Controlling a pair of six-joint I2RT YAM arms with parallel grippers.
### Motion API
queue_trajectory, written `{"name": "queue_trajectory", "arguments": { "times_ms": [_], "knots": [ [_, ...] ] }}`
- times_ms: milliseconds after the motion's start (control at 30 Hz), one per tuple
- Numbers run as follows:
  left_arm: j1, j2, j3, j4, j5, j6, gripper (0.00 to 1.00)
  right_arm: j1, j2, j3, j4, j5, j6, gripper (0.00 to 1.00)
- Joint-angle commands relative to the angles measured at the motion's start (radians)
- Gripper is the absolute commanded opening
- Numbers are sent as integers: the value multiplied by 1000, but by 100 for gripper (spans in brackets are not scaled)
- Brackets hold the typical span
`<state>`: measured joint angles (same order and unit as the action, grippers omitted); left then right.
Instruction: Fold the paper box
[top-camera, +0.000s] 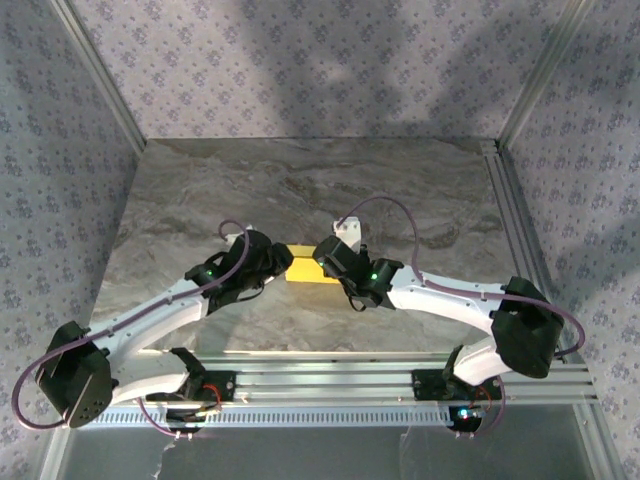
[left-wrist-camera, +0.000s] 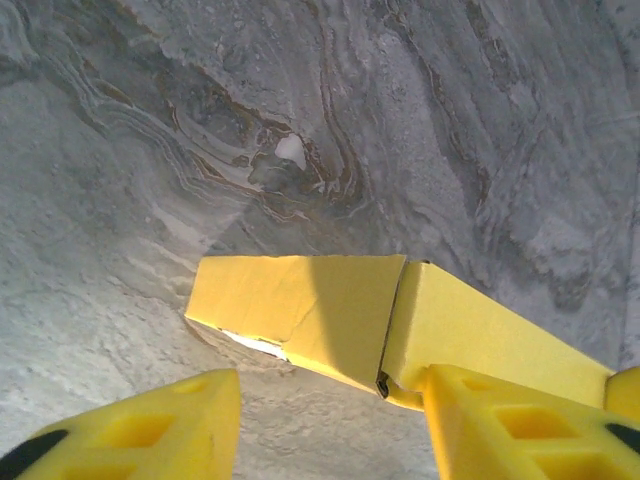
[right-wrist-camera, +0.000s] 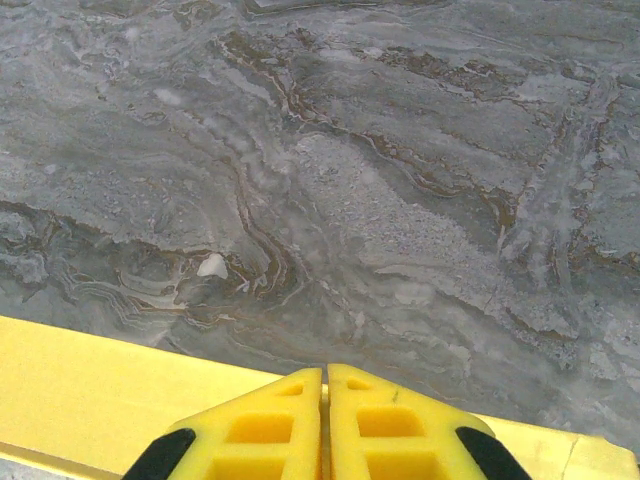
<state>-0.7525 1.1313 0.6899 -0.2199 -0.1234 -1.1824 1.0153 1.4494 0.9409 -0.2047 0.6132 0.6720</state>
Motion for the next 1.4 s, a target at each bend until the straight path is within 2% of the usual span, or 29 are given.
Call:
{"name": "queue_trajectory", "arguments": {
  "times_ms": [0, 133, 367, 500, 667, 733, 867, 967, 1133, 1367],
  "knots": [
    [7, 0, -47, -1, 28, -23, 46, 15, 50, -53, -122, -96, 14, 9],
    [7, -44, -46, -17, 27, -22, 41, 15, 53, -53, -123, -99, 14, 9],
    [8, -150, 46, -140, -32, -3, 57, 16, 52, -56, -124, -99, 14, 8],
    [7, -94, 89, -154, -26, 27, 70, 15, 53, -56, -122, -101, 15, 8],
    [8, 36, 108, -80, 26, 60, 71, 15, 52, -57, -123, -102, 14, 8],
    [7, 90, 114, -65, 32, 74, 69, 14, 54, -57, -123, -104, 15, 8],
    [6, 153, 62, -4, 53, 62, 53, 8, 55, -60, -122, -112, 11, 8],
    [5, 159, 24, 16, 47, 47, 45, 5, 55, -67, -112, -124, 6, 8],
    [4, 142, 7, -7, 25, 48, 42, -4, 41, -62, -111, -140, -4, 8],
    [2, 137, -12, -27, 1, 49, 41, -48, -66, -19, -145, -219, -36, 23]
  ]
}}
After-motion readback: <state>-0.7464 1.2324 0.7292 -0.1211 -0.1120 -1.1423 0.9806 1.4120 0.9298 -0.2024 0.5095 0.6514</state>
